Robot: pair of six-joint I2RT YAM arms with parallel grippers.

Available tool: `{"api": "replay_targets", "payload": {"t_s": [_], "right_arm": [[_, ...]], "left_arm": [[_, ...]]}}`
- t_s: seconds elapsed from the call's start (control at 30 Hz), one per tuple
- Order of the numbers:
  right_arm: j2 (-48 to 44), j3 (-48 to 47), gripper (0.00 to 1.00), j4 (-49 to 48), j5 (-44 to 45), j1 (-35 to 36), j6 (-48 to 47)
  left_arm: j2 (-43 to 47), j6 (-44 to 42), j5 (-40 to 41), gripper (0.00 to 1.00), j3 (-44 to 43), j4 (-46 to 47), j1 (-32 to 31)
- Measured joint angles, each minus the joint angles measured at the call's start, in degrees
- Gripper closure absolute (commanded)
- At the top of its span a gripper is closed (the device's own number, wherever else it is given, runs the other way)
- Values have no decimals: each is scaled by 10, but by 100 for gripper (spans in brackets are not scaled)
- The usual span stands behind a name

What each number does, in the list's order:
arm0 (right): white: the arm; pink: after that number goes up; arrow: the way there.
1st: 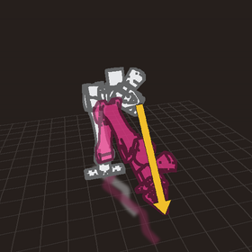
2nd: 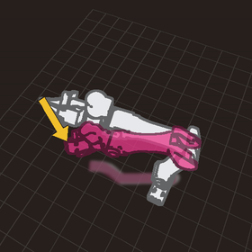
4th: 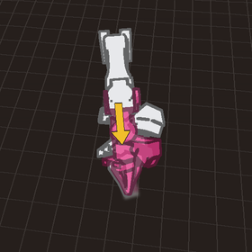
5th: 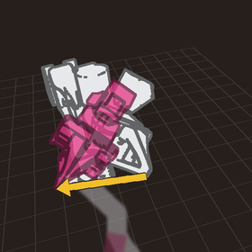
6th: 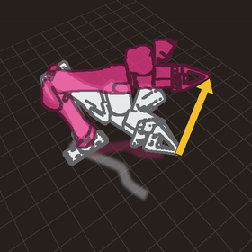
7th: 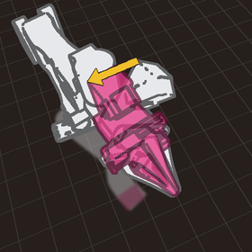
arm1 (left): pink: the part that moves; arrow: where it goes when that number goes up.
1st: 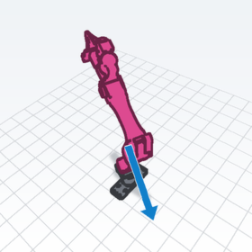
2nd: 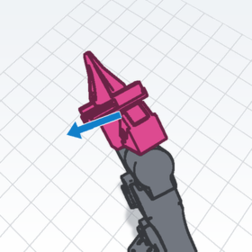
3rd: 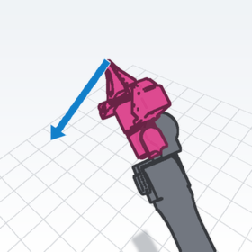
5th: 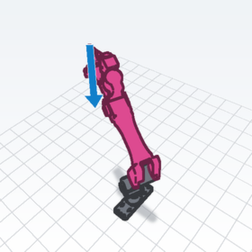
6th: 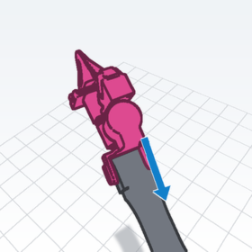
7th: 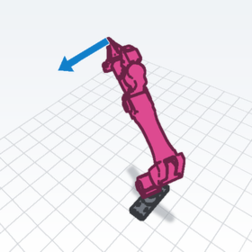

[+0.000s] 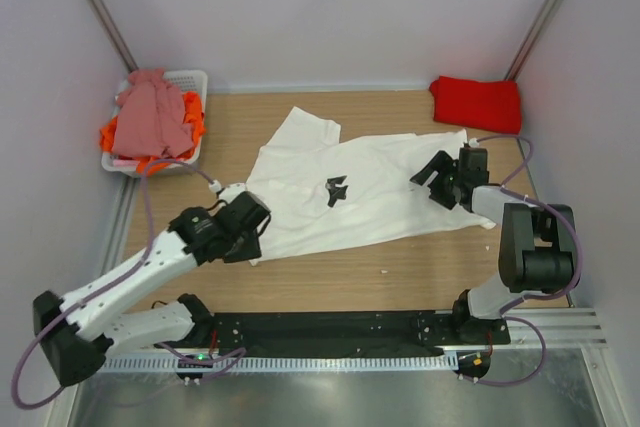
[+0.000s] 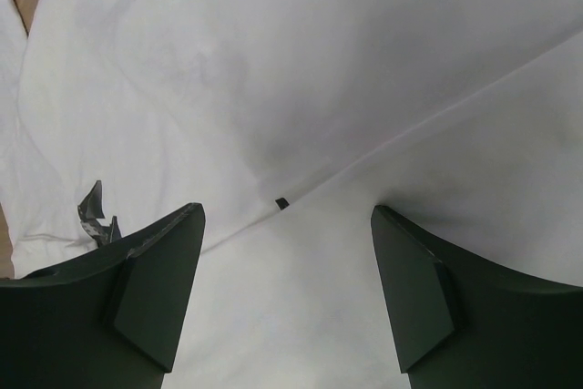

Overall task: Fold and stack the t-shirts
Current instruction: Fold the tshirt

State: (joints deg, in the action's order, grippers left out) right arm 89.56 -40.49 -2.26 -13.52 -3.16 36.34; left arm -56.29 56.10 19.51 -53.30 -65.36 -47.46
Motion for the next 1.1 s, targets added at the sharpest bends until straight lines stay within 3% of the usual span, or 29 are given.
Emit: {"api": "replay_targets", "payload": {"t_s": [0.2, 0.3, 0.5, 0.7, 0.93, 1.0, 1.1], "right_arm": [[-2, 3, 19, -5, -2, -1, 0], [-4, 4, 14, -4, -1, -1, 0], [-43, 32, 3, 5, 23, 0, 10], [-122, 100, 0, 7, 45, 1, 36], [-245, 156, 0, 96, 116, 60, 68], [-260, 156, 0, 126, 137, 85, 76], [-289, 150, 0, 185, 171, 108, 78]], "left_arm": [[-262, -43, -42, 68, 1, 174, 1], [-330, -64, -43, 68, -24, 210, 9], [-366, -84, -43, 70, -25, 249, 30], [-356, -90, -36, 67, 5, 246, 34], [-319, -95, -37, 73, 45, 212, 44], [-295, -90, -46, 65, 59, 193, 45], [-250, -91, -42, 27, 42, 148, 45]]}}
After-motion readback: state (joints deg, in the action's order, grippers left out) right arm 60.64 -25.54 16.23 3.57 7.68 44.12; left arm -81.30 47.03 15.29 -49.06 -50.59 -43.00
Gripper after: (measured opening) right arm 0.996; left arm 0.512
